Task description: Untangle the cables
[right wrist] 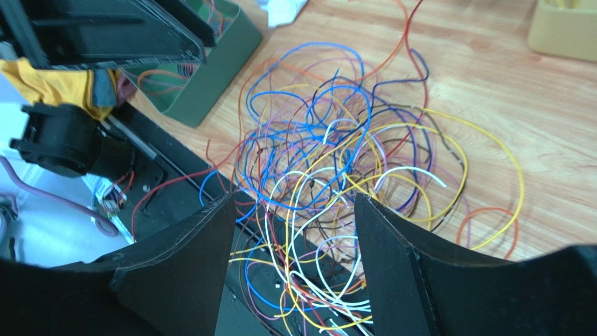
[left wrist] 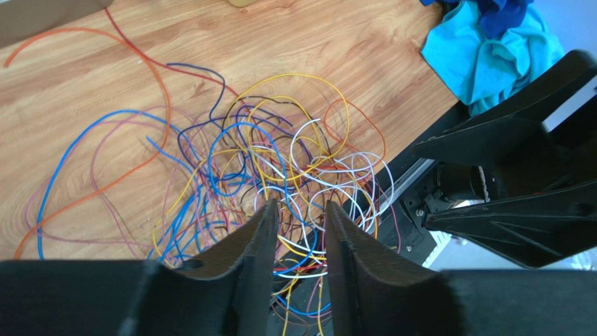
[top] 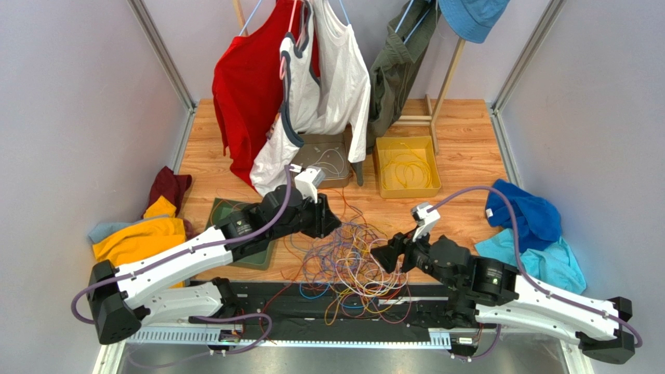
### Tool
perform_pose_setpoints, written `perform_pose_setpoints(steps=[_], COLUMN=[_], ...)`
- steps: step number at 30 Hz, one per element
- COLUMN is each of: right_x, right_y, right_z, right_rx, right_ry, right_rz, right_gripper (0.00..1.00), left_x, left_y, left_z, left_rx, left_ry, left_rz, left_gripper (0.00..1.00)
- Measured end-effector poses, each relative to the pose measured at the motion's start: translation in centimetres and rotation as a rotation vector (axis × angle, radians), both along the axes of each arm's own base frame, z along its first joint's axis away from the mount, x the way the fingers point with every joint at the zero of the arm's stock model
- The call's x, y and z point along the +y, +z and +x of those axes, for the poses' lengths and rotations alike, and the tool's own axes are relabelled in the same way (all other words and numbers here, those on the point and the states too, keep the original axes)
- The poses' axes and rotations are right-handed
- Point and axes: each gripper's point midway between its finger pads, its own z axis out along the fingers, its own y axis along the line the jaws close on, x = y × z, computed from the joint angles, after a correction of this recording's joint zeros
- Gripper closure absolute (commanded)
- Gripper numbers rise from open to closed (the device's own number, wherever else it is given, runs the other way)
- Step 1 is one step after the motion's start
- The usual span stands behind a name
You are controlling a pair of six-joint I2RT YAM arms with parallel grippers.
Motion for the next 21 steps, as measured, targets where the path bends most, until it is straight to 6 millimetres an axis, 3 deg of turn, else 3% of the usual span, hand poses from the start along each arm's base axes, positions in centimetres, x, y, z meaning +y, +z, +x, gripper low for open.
perform_pose_setpoints(steps=[4, 7, 11, 17, 19, 20, 21], right_x=[0.4, -0.6, -2.0, -3.2, -3.7, -3.9, -4.0], right_y=[-3.0, -5.7, -7.4, -10.0, -11.1, -11.6, -11.9], right_z=[0.0, 0.1, 0.3, 0.4, 0.5, 0.6, 0.6], right_rx=[0.074, 0.122, 0.15, 0.193, 0.207, 0.212, 0.21], right_ry=[-0.014, -0.064, -0.124, -0.182, -0.201, -0.214, -0.217], right_rz=[-0.098, -0.177, -0.243, -0.37, -0.43, -0.452, -0.477], right_gripper=[0.33, 0.34, 0.34, 0.34, 0.67, 0.89, 1.0], left_x=[1.2, 1.9, 2.5, 2.8, 2.8, 2.7, 2.6], left_y=[-1.3, -3.0, -4.9, -5.7, -5.6, -5.5, -5.4], left_z=[-0.2, -0.5, -1.0, -1.3, -1.3, -1.3, -1.3], left_rx=[0.008, 0.033, 0.067, 0.085, 0.084, 0.083, 0.082], left_ry=[0.036, 0.053, 0.062, 0.074, 0.074, 0.074, 0.074], left_rz=[0.009, 0.033, 0.057, 0.043, 0.035, 0.028, 0.023], left_gripper=[0.67, 0.67, 0.67, 0.67, 0.69, 0.69, 0.71])
